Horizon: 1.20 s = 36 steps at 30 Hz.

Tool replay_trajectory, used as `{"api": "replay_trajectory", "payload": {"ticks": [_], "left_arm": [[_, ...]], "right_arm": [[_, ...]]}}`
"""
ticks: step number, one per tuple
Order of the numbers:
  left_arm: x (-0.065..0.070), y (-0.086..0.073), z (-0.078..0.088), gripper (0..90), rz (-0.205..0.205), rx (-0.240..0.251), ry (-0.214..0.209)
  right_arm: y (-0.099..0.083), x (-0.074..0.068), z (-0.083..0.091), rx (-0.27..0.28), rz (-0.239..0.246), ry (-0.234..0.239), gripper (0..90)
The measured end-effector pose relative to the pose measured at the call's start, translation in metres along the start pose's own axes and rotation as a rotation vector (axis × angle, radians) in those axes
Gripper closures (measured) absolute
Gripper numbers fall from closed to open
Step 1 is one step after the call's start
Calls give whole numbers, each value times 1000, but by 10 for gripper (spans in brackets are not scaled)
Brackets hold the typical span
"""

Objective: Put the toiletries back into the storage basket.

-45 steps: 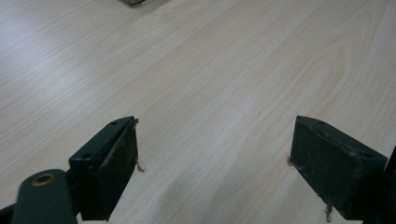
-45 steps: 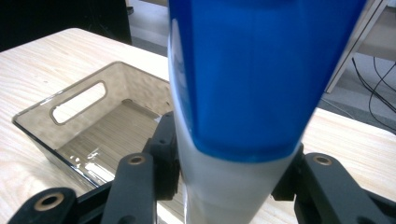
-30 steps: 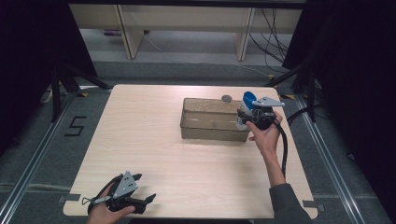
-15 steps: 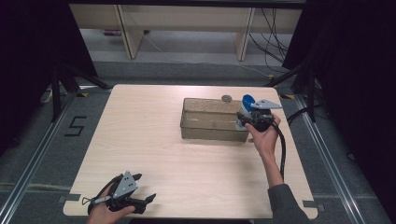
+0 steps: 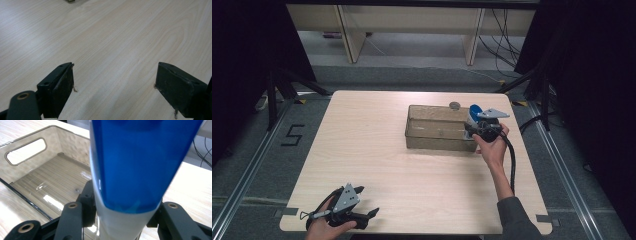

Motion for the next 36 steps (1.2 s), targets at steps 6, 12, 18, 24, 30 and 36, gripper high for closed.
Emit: {"api": "replay_trajectory", "payload": {"ticks": [6,12,18,24,30,36], "left_arm": [[1,1,1,149,4,7,7],[1,2,1,149,7,16,0],[0,2,1,149,-5,11,4],[0,2,1,149,-5,16,10],[0,2,1,149,-3,15,9],[1,2,1,149,8,22,6]], "right_arm": [[-5,3,-3,-10,20,-3,560],[-7,2,-7,-14,46,-7,560],[-10,1,-8,-33,28,-5,560],[-13,4,-9,-42,25,-3,559],[-12,5,-9,-31,37,2,552],[-11,2,-6,-16,-45,-1,431]]}}
Point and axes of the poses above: each handheld gripper's, and its own axes: z roughly backward along the jaws, y roughly out of its top, x roughly to its right, the point moved 5 cm from there along -z, roughly forward along the jaws, and after that the axes turned 2 degrees about y, right-handed, at the moved point
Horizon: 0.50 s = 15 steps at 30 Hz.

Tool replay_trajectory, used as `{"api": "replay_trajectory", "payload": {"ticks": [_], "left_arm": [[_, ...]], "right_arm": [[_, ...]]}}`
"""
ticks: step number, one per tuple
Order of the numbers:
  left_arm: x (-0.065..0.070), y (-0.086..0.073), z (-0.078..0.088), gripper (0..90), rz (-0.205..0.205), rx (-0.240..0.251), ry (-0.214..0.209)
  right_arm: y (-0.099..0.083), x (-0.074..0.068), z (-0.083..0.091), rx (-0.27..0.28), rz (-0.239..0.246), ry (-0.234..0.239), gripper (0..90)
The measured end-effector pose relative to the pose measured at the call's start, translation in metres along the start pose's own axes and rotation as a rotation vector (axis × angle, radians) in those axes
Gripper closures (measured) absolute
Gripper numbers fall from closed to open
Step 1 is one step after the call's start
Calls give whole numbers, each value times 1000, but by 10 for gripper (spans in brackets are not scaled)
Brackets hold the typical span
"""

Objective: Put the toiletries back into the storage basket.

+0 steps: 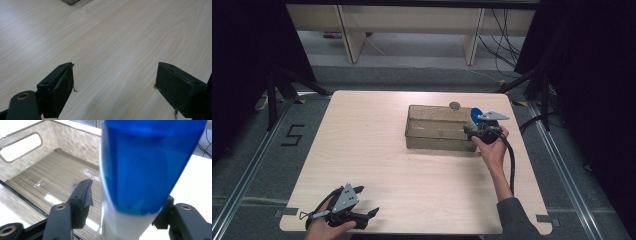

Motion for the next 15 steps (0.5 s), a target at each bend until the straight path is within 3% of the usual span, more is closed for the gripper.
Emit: {"api": "replay_trajectory", "payload": {"ticks": [6,7,8,10,11,12,15], "left_arm": [[0,0,1,149,-1,-5,2],[0,0,1,149,-2,-6,2],[0,0,1,148,3,-4,2],[0,0,0,149,4,-2,3],[0,0,0,149,4,-3,2],[0,0,0,149,3,-4,1],[-3,-1,2,149,-26,-28,11]], "right_arm": [[2,-2,3,18,-36,10,340],[4,0,3,39,-19,5,332],[4,-3,5,33,-51,10,328],[6,0,7,54,-18,7,325],[6,-2,7,52,-46,18,322],[7,0,9,57,-23,2,318],[8,-1,12,64,-54,11,316]]}}
Point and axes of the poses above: each handheld gripper's, and its own axes: z roughly backward along the jaws, y roughly out of its top, x roughly to its right, the point moved 5 cm from there along -z, roughly forward along the jaws, and after that the axes turned 2 degrees about y, right-handed, at the moved point
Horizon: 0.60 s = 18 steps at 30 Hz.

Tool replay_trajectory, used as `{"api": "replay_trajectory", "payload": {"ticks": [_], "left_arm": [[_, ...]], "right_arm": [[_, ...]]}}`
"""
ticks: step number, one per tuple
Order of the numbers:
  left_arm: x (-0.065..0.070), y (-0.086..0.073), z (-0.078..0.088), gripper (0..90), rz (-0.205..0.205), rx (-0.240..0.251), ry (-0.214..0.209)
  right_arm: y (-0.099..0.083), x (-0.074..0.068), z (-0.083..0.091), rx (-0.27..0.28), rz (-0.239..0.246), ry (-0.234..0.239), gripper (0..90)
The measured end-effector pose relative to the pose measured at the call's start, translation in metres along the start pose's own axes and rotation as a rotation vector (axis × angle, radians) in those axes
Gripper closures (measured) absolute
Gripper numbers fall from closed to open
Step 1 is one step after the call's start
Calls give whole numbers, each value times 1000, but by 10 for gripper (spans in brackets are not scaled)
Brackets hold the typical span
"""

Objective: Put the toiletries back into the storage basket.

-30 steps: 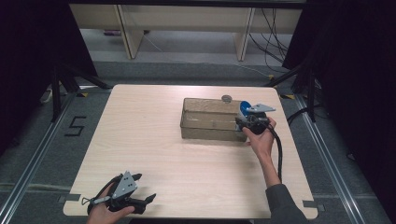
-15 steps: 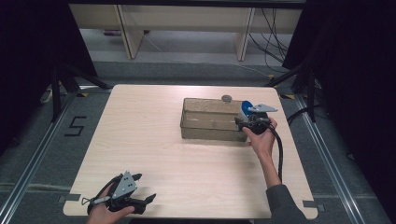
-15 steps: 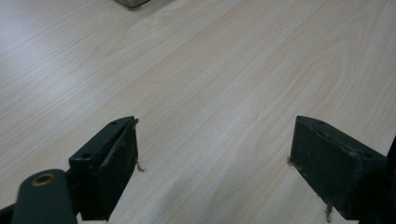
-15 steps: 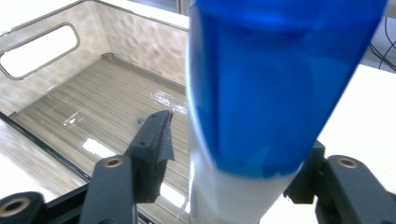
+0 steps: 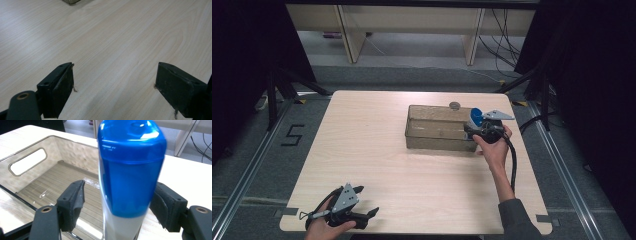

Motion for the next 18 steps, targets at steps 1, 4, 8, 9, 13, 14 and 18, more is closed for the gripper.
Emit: {"api": "replay_trajectory", "payload": {"ticks": [1,4,8,9,13,14,18], "left_arm": [[1,0,0,149,8,6,-2],[-1,0,-2,149,-5,7,6],[3,0,-1,148,28,15,-5],[1,0,0,149,9,0,2],[3,1,-1,149,35,19,-6],[1,0,0,149,10,0,1],[1,0,0,149,15,8,-6]], "right_arm": [[0,1,1,-7,8,-2,314],[0,1,2,0,-4,3,311],[1,0,4,-3,-7,4,309],[1,0,5,-3,-3,0,309],[2,1,6,5,12,3,306],[2,1,6,13,17,1,306],[2,1,8,5,18,-3,303]]}}
Point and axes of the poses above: each handheld gripper's, and its own axes: z roughly backward along the jaws, y roughly out of its top, x roughly to its right, the point moved 5 cm from there along -z, roughly forward along the jaws, and after that the axes turned 2 degrees about y, right-handed, at the moved point
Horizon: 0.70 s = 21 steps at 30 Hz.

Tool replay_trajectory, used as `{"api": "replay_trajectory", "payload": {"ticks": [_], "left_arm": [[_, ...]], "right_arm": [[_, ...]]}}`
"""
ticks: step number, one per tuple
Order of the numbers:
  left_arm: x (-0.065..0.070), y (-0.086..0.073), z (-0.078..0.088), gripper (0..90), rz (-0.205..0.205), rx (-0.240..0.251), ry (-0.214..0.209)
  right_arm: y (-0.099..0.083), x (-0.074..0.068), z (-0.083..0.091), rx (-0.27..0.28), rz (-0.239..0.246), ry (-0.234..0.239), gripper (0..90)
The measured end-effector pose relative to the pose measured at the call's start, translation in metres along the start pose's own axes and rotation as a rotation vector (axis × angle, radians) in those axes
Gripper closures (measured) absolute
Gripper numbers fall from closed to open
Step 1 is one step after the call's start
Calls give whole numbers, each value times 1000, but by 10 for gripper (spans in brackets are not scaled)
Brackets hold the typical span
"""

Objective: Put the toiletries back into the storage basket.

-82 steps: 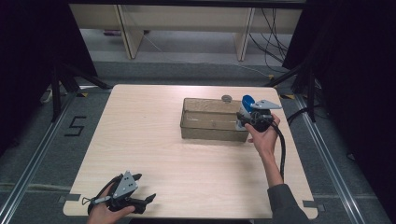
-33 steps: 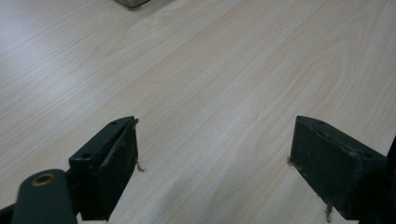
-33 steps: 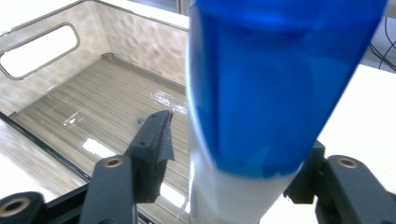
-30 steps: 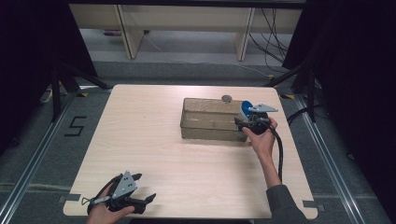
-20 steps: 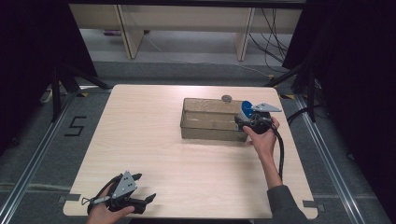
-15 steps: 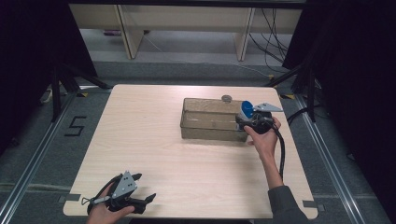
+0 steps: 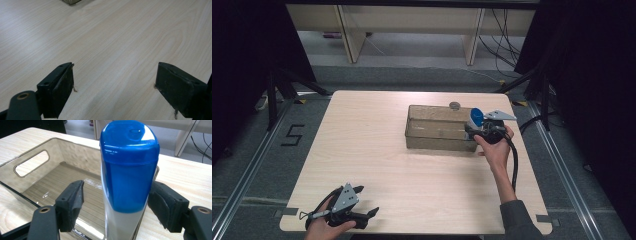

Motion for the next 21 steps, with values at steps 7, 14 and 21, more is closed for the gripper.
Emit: {"api": "replay_trajectory", "payload": {"ticks": [7,14,21], "left_arm": [[2,1,0,149,21,17,-6],[2,1,0,149,24,20,-6],[2,1,0,149,26,22,-5]], "right_arm": [[0,-1,2,3,-7,3,295],[1,-1,3,17,-20,3,284],[1,-1,5,18,-22,-8,273]]}}
Point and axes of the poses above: each handheld gripper's, and its own axes: z roughly backward along the jaws, y roughly out of its top, x roughly to its right, the point moved 5 cm from there along -z, roughly forward along the jaws, and after that the axes turned 2 degrees about y, right-handed, at the moved point
